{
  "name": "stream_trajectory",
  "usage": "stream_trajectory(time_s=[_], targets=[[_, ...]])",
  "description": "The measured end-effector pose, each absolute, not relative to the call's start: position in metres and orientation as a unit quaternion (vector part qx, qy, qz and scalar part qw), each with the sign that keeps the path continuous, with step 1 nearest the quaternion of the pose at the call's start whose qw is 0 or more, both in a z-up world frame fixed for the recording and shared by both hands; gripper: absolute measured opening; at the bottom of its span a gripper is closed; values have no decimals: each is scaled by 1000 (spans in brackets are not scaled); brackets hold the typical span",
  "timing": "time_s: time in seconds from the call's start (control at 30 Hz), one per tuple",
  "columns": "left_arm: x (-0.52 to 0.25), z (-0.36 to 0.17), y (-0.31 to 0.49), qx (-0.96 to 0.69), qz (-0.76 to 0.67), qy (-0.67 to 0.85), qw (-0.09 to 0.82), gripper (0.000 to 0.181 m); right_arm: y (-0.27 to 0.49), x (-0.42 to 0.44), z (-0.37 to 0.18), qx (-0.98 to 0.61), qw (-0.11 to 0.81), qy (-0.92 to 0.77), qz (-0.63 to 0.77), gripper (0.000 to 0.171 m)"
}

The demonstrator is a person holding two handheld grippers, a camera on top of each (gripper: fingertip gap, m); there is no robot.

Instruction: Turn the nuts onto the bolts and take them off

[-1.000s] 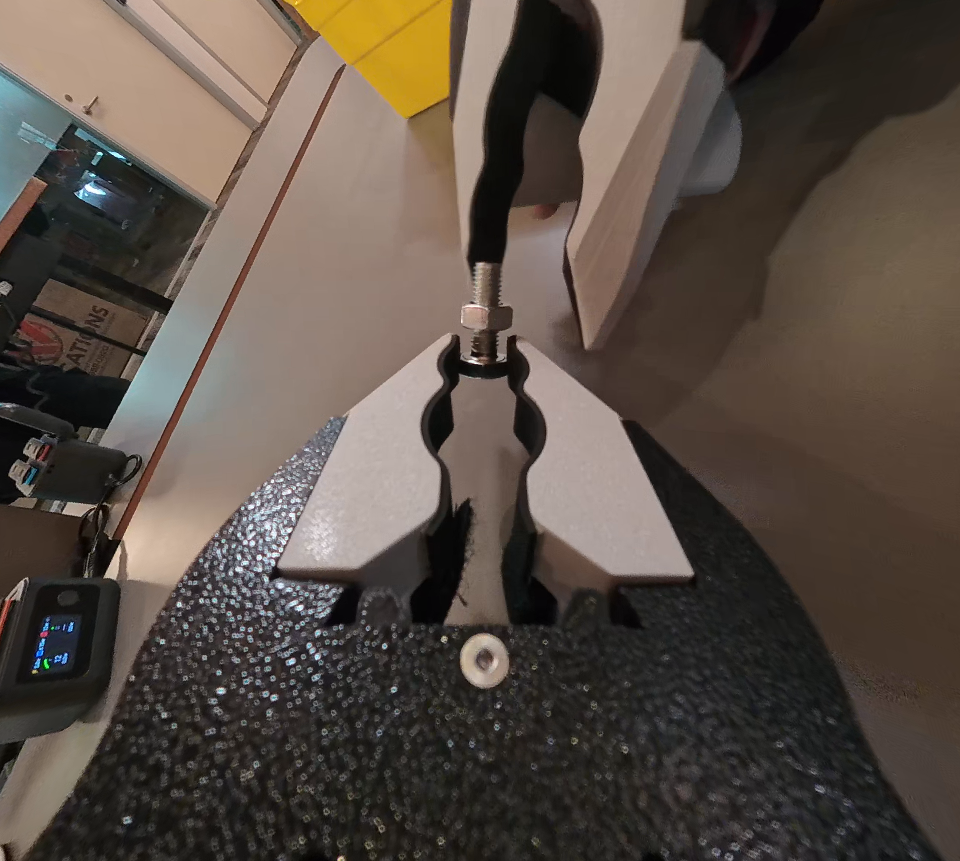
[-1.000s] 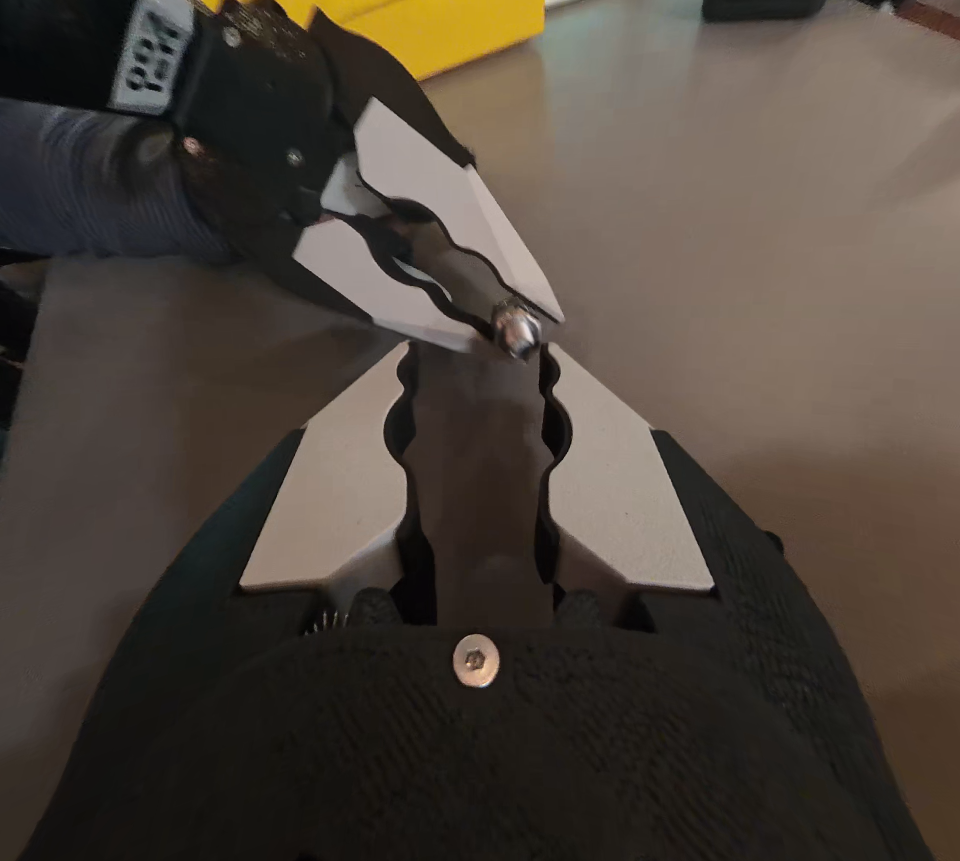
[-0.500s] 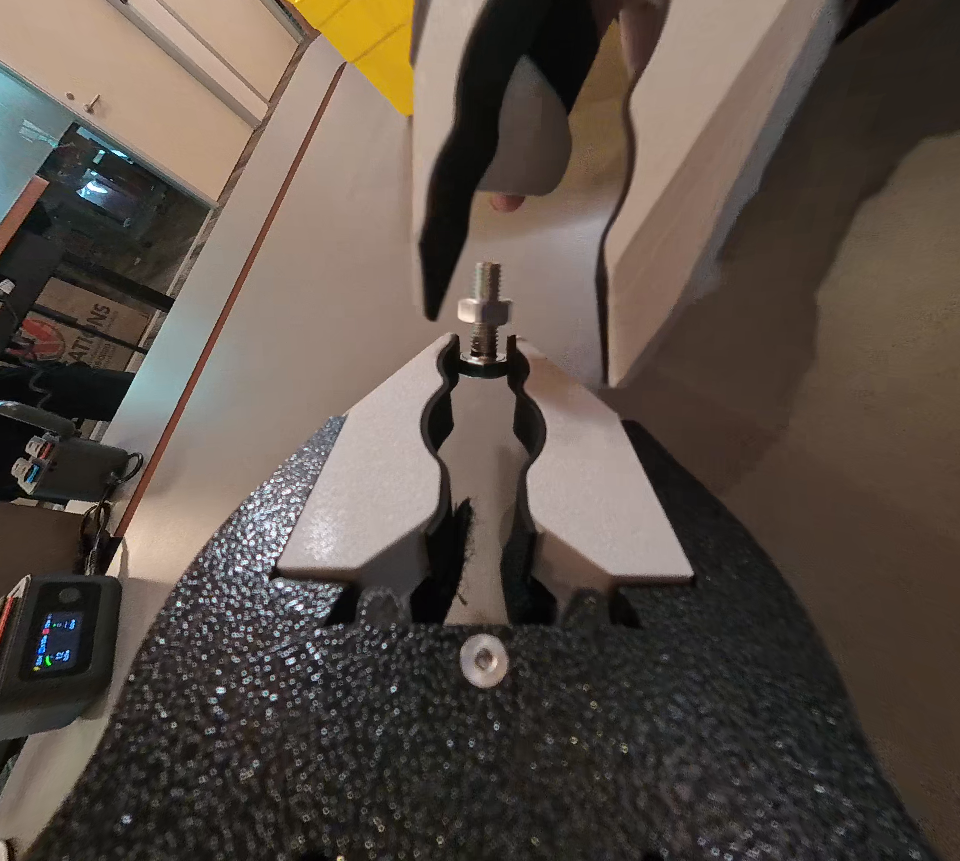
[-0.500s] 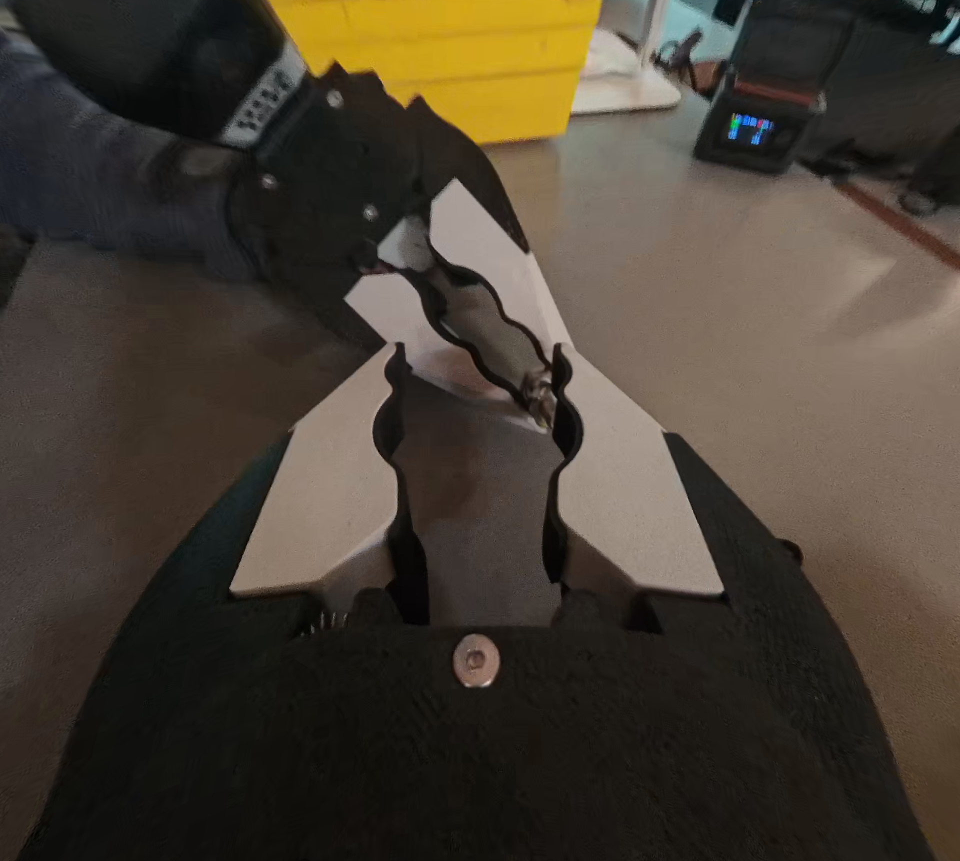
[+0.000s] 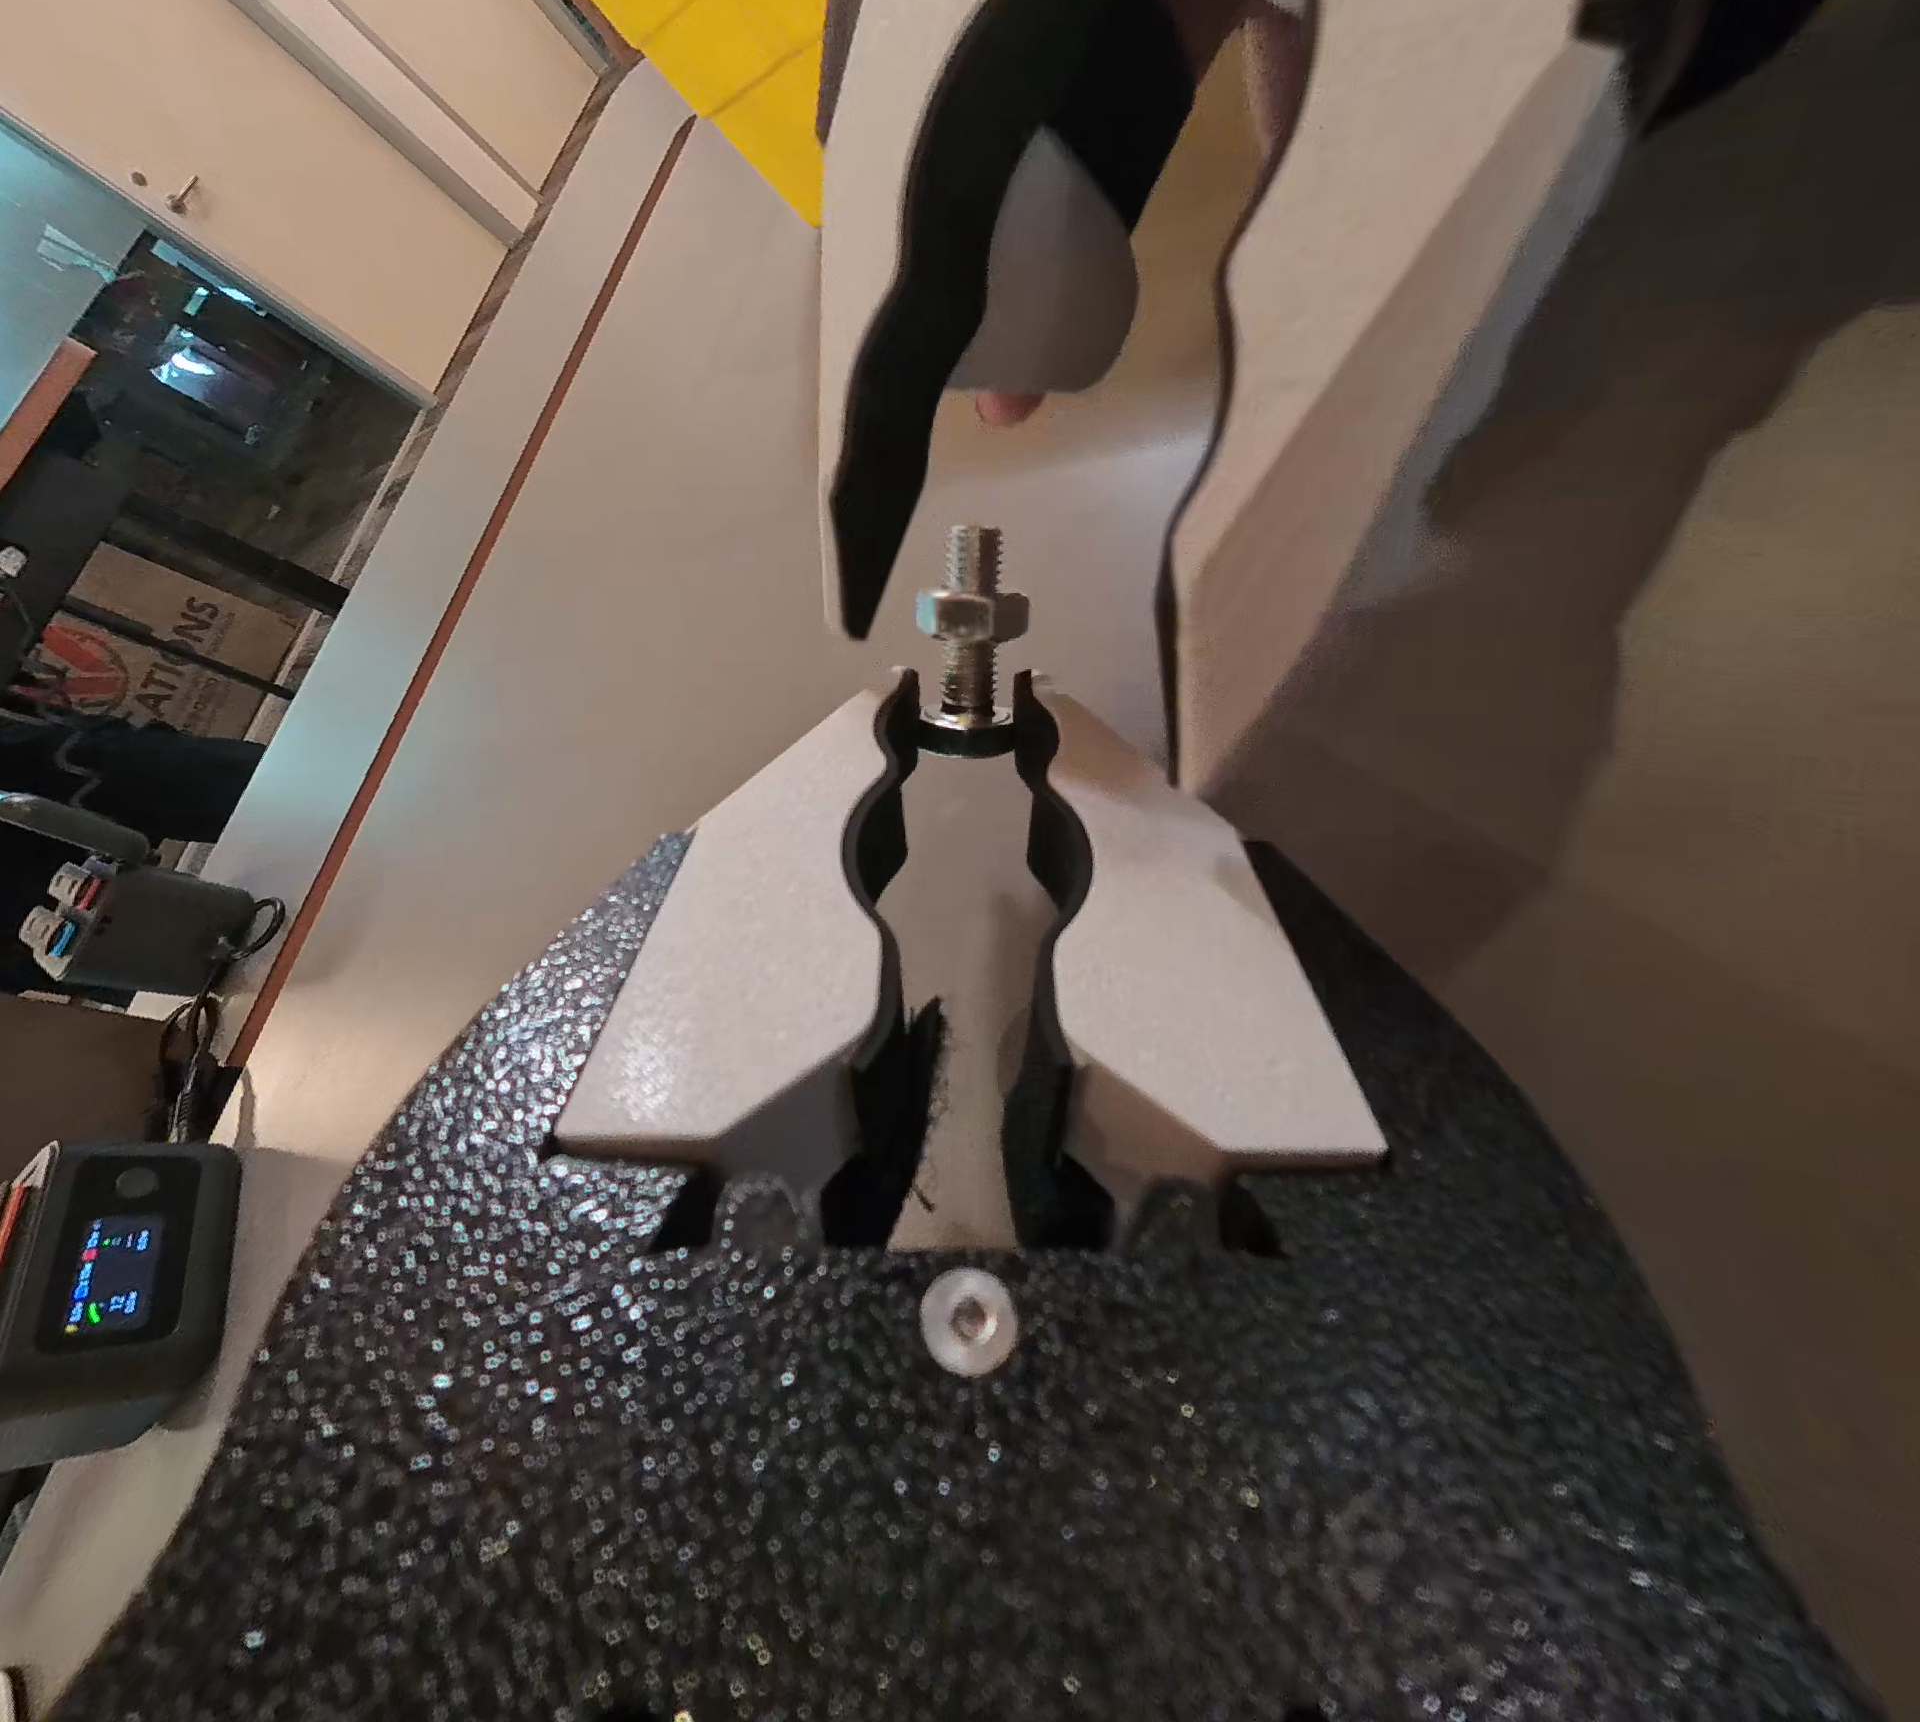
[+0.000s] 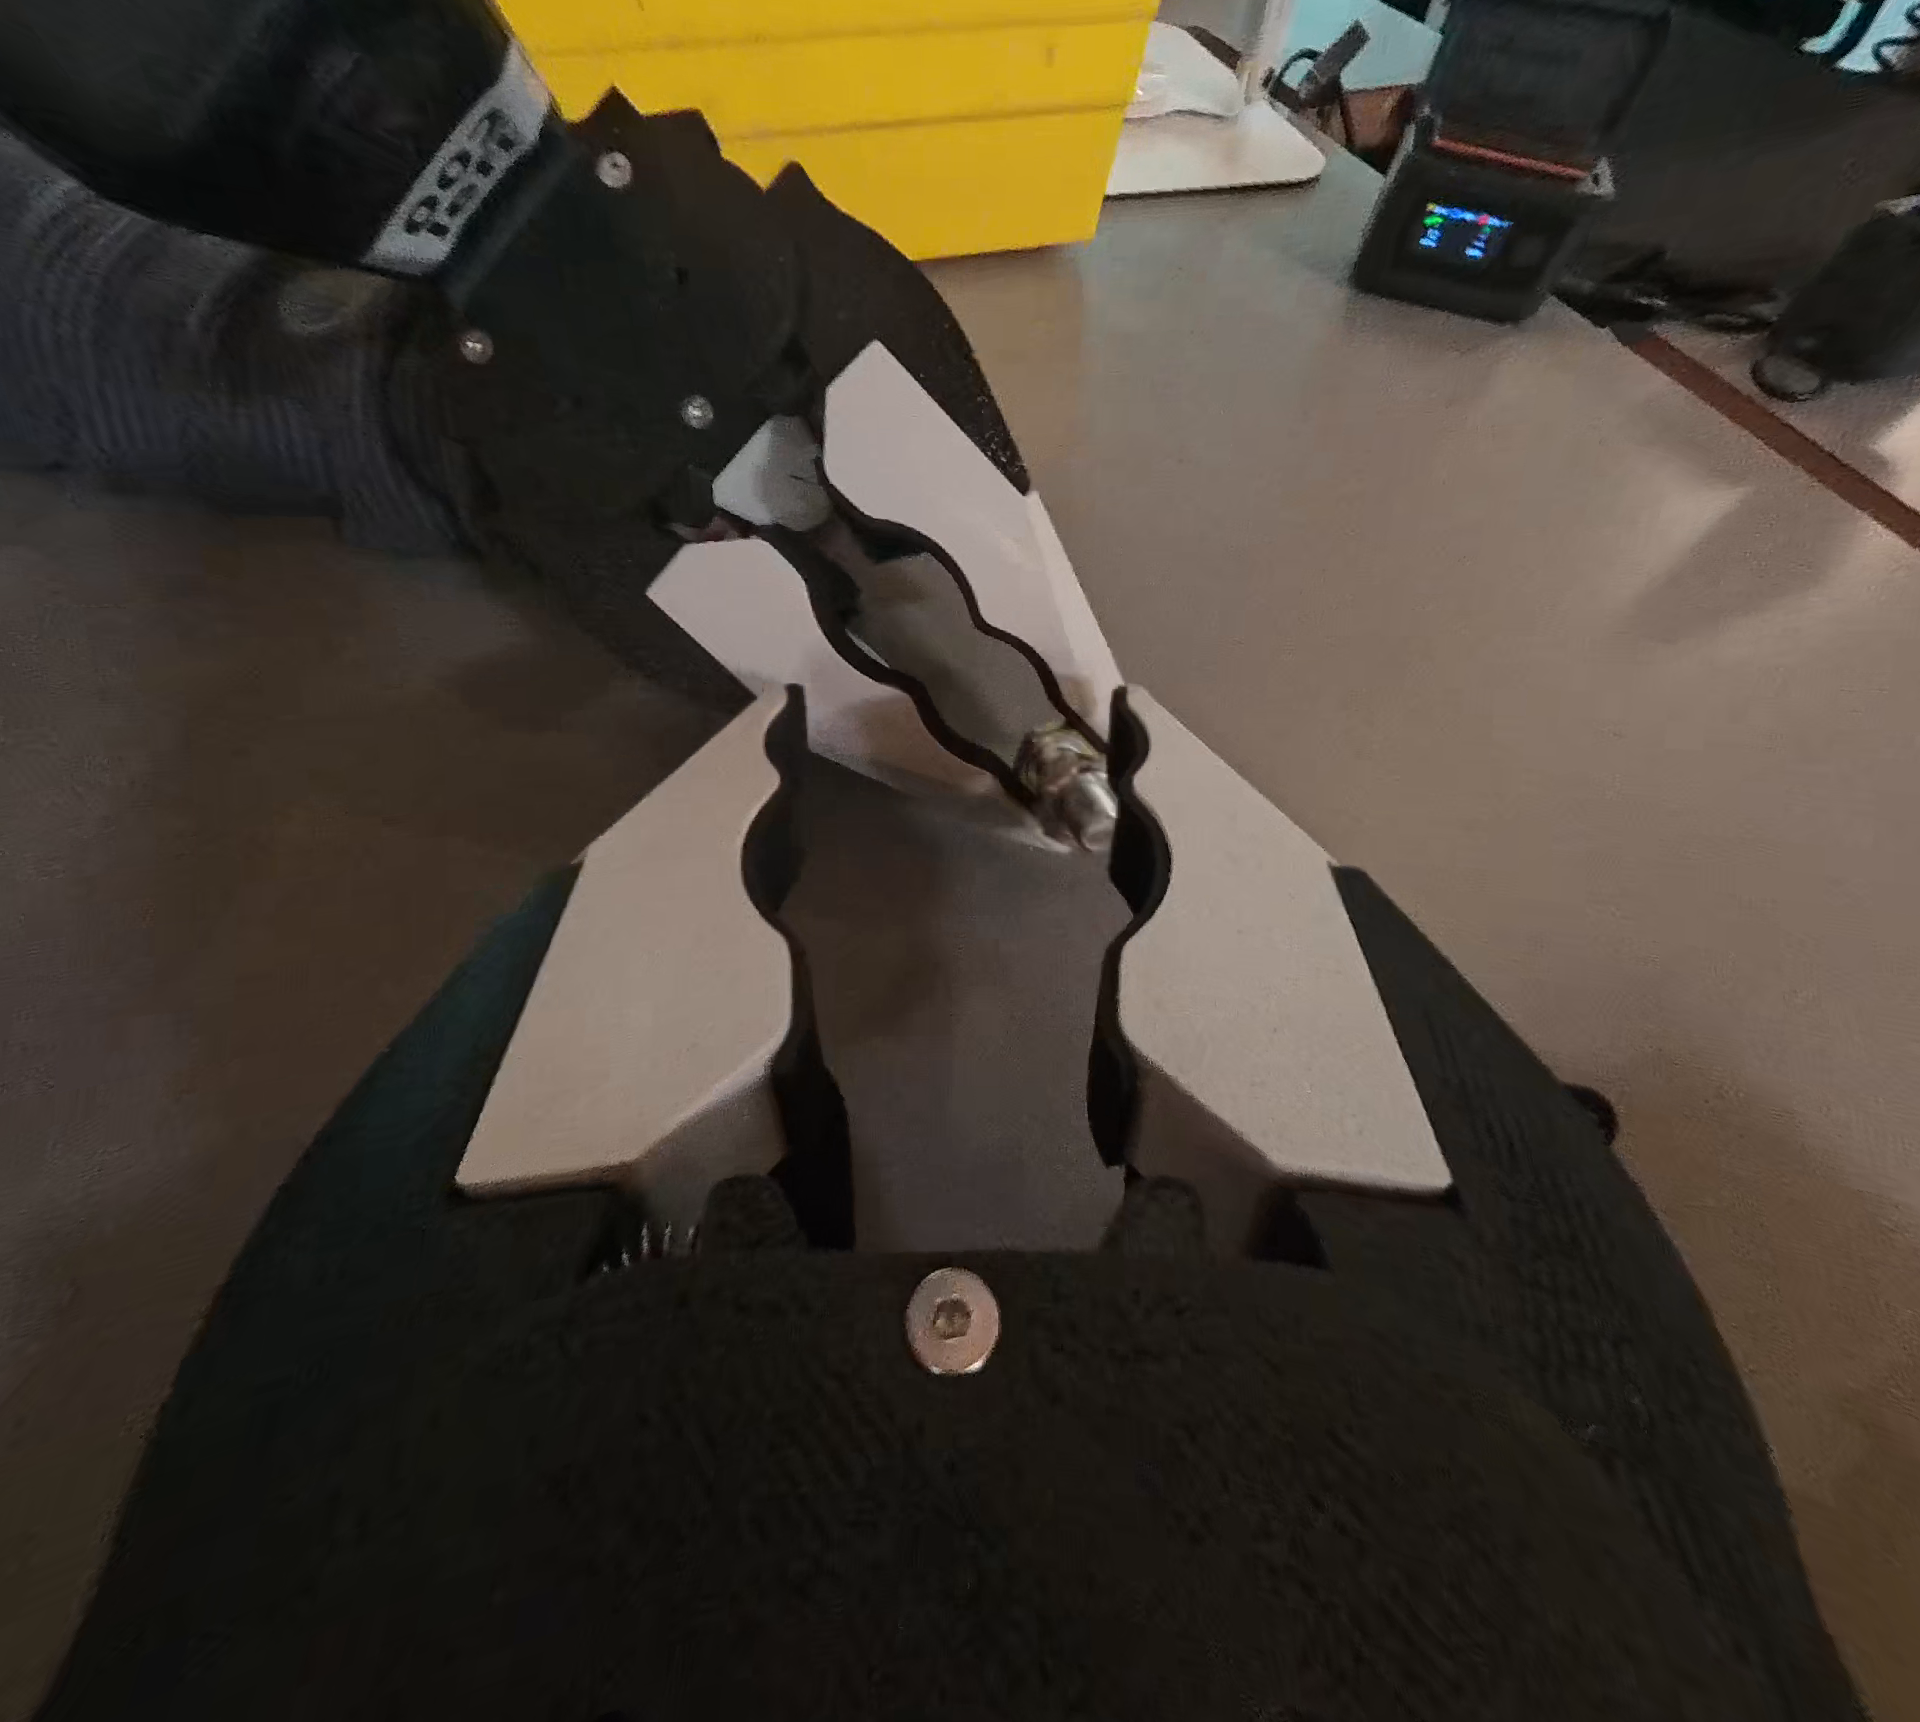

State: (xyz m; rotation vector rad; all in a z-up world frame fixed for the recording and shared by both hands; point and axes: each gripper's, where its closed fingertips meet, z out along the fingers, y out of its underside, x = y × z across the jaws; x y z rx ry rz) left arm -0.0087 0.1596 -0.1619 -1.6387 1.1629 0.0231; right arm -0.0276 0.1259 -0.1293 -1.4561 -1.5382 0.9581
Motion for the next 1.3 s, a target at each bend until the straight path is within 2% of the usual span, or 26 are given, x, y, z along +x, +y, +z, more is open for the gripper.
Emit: stream_trajectory(time_s=[0.2,0.23,0.33,0.4,0.6,0.67,0.77,0.83,1.0,1.1,1.2,1.3], targets=[[-8,-161,159,-680,19,492,543,16,138,-15,-147,-615,355,-600,369,52],[-8,-161,159,-680,19,492,544,16,132,-20,-141,-600,364,-601,383,55],[-8,-161,159,-680,18,492,543,16,111,-27,-118,-527,408,-623,409,48],[-8,-160,159,-681,17,491,543,16,123,-23,-120,-543,424,-618,378,46],[-8,-160,160,-680,18,490,545,16,138,-12,-146,-616,349,-599,373,46],[-8,-160,160,-678,21,492,547,16,132,-19,-140,-591,376,-608,373,53],[-8,-159,159,-676,23,492,548,16,114,-24,-126,-535,404,-632,390,47],[-8,-160,160,-678,21,491,547,16,127,-21,-129,-556,413,-625,361,46],[-8,-160,160,-679,19,491,546,16,139,-8,-151,-627,336,-600,367,45],[-8,-160,160,-678,19,492,546,16,131,-19,-140,-592,370,-606,381,55],[-8,-159,159,-678,18,493,546,16,116,-23,-121,-532,414,-623,396,46],[-8,-160,159,-678,17,492,545,16,138,-12,-129,-583,405,-607,359,43]])
